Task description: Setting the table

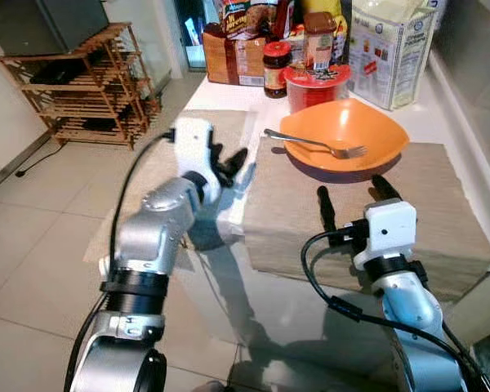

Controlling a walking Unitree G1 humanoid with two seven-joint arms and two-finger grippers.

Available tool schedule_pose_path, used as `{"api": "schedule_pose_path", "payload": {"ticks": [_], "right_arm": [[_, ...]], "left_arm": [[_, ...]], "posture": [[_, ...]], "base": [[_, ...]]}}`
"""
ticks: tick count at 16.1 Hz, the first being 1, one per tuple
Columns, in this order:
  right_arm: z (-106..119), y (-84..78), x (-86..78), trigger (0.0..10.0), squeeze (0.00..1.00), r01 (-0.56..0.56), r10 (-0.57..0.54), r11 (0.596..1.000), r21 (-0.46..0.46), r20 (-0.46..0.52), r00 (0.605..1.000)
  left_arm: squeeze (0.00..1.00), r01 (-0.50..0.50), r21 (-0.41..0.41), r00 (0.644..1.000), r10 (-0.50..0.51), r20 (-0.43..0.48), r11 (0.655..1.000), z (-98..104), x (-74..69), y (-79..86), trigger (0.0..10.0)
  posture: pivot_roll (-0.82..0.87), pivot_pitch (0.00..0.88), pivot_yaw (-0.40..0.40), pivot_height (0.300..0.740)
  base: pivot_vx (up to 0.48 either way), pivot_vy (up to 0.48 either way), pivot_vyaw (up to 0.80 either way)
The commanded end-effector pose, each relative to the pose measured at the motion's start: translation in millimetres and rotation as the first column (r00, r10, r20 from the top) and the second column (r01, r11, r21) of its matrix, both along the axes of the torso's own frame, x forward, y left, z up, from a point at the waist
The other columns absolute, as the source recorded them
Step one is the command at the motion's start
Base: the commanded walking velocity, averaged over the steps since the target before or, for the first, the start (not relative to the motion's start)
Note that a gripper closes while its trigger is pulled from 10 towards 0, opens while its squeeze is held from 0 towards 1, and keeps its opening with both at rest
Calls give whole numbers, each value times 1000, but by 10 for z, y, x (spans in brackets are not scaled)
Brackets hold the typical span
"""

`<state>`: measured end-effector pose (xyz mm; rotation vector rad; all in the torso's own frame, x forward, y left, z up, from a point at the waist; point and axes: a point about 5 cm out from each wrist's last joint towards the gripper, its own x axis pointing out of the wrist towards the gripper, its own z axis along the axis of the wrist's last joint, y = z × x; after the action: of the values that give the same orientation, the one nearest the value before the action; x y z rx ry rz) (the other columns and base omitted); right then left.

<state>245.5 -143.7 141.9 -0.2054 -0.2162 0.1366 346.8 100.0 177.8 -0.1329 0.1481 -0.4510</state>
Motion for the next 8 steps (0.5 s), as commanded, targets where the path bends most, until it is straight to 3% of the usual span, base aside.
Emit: {"api": "schedule_pose_path", "payload": {"ticks": [1,3,4,6,8], "right_arm": [[55,-5,-9,10000,0,3,-3,1000,5,26,1000],[56,-11,-24,10000,0,6,-7,1000,7,27,1000],[41,-16,-25,10000,0,9,-9,1000,7,21,1000],[38,-27,-21,10000,0,12,-13,1000,6,19,1000],[32,-16,-15,10000,0,6,-6,1000,5,18,1000]], "left_arm": [[0,7,25,999,-8,47,1000,96,-7,16,10000],[0,2,9,998,-3,56,1000,204,22,51,10000],[0,2,-38,1000,-2,14,999,211,19,42,10000],[0,-15,-240,987,-24,-159,971,205,-38,-47,10000],[0,-31,-327,972,-47,-229,945,197,-78,-104,10000]], "posture": [[-183,0,147,722],[-186,0,146,722],[-184,0,144,722],[-185,0,143,722],[-182,0,139,722]], "base": [[0,0,0],[0,0,0],[0,0,0],[0,0,0],[0,0,0]]}}
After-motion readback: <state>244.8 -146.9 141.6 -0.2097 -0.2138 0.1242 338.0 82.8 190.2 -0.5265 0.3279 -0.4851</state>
